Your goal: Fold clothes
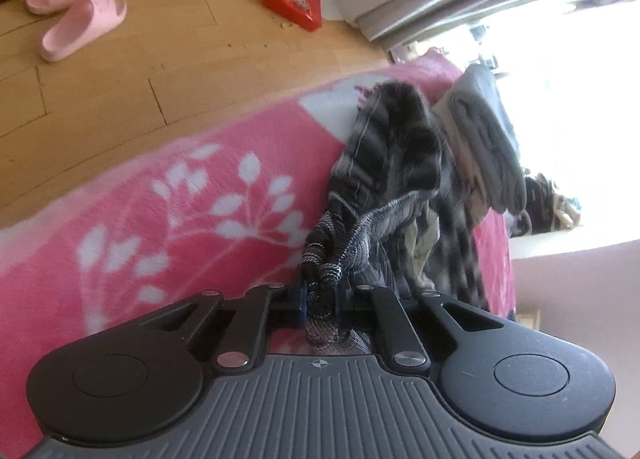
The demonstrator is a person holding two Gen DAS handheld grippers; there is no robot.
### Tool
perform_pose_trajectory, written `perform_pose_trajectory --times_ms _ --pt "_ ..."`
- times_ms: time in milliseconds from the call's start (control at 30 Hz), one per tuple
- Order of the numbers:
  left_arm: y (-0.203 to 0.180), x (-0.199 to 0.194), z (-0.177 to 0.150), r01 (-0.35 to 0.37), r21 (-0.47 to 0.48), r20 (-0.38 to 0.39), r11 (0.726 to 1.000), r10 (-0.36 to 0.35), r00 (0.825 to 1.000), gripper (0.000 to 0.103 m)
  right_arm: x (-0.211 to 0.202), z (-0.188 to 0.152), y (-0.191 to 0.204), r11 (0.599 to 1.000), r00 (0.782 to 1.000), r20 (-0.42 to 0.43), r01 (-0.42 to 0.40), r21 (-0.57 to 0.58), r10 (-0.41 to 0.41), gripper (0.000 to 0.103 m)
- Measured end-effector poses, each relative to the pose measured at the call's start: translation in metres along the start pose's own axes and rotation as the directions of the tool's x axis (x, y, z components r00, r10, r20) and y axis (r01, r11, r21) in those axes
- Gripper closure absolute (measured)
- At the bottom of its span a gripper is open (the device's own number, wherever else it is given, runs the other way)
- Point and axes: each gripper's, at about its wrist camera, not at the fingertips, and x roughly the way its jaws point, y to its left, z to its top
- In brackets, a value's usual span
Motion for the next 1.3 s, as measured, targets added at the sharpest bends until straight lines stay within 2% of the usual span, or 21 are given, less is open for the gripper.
perform_pose_trajectory --times_ms 133,233,400,433,500,533,600,633,733,767,867,933,967,1033,1100,1133,1200,1300 --pt "0.004 -0.031 0.007 -0.018 0.02 -0.009 1.0 0.018 1.0 0.094 -0.041 -0.016 -0.005 0.999 0.998 -0.047 0.047 -0.01 -0.047 0.097" --pt "0.01 -0.048 0.007 -0.065 0.042 -0.026 0.997 0.066 0.997 0.094 -0.068 -0.029 -0.019 0.995 0.991 -0.098 0.096 0.003 -0.096 0.097" --pt "0.028 -0.049 -0.002 -0.126 0.097 -0.055 0.987 0.132 0.99 0.094 -0.067 -0.035 -0.034 0.986 0.972 -0.165 0.168 -0.02 -0.169 0.096" --pt "0.034 -0.044 -0.005 -0.154 0.114 -0.063 0.981 0.162 0.985 0.094 -0.063 -0.034 -0.035 0.984 0.969 -0.172 0.18 -0.011 -0.18 0.094" --pt "0.043 -0.036 -0.009 -0.152 0.143 -0.082 0.978 0.165 0.983 0.092 -0.055 -0.03 -0.029 0.982 0.962 -0.195 0.188 -0.031 -0.19 0.09" --pt "0.044 -0.036 -0.009 -0.146 0.157 -0.083 0.977 0.16 0.984 0.091 -0.056 -0.028 -0.025 0.977 0.96 -0.184 0.203 -0.056 -0.21 0.079" --pt "0.044 -0.037 -0.009 -0.138 0.195 -0.089 0.971 0.158 0.983 0.087 -0.061 -0.022 -0.016 0.965 0.955 -0.156 0.238 -0.108 -0.253 0.064" --pt "0.042 -0.039 -0.008 -0.136 0.22 -0.095 0.966 0.16 0.982 0.086 -0.07 -0.018 -0.01 0.955 0.955 -0.114 0.258 -0.146 -0.275 0.062" --pt "0.034 -0.046 -0.007 -0.141 0.31 -0.114 0.94 0.184 0.976 0.078 -0.1 -0.004 0.009 0.91 0.943 0.049 0.332 -0.249 -0.33 0.057" --pt "0.032 -0.05 -0.006 -0.143 0.335 -0.12 0.931 0.193 0.974 0.073 -0.112 0.001 0.015 0.893 0.932 0.116 0.362 -0.268 -0.343 0.056" --pt "0.023 -0.071 0.008 -0.139 0.393 -0.117 0.909 0.199 0.973 0.07 -0.14 0.006 0.037 0.856 0.899 0.286 0.413 -0.31 -0.33 0.056" --pt "0.016 -0.084 0.021 -0.126 0.403 -0.08 0.906 0.172 0.982 0.068 -0.147 -0.002 0.056 0.833 0.898 0.337 0.404 -0.378 -0.283 0.056" --pt "0.012 -0.09 0.028 -0.115 0.405 -0.057 0.907 0.151 0.987 0.066 -0.144 -0.01 0.067 0.821 0.907 0.337 0.384 -0.423 -0.251 0.056" --pt "-0.001 -0.094 0.045 -0.085 0.401 -0.012 0.912 0.098 0.995 0.062 -0.123 -0.036 0.087 0.803 0.95 0.253 0.291 -0.52 -0.18 0.056" --pt "-0.021 -0.075 0.067 -0.027 0.387 -0.015 0.922 0.036 0.999 0.059 -0.1 -0.062 0.108 0.775 0.981 0.155 0.185 -0.604 -0.113 0.056" --pt "-0.027 -0.055 0.073 -0.003 0.374 -0.043 0.928 0.02 0.999 0.059 -0.088 -0.075 0.118 0.757 0.991 0.103 0.129 -0.641 -0.082 0.056" --pt "-0.04 -0.015 0.085 0.045 0.345 -0.097 0.938 -0.012 0.995 0.059 -0.07 -0.101 0.131 0.748 0.998 0.005 0.056 -0.662 -0.07 0.056" --pt "-0.06 0.045 0.102 0.115 0.296 -0.177 0.948 -0.064 0.982 0.059 -0.044 -0.139 0.15 0.737 0.988 -0.141 -0.051 -0.674 -0.06 0.056"
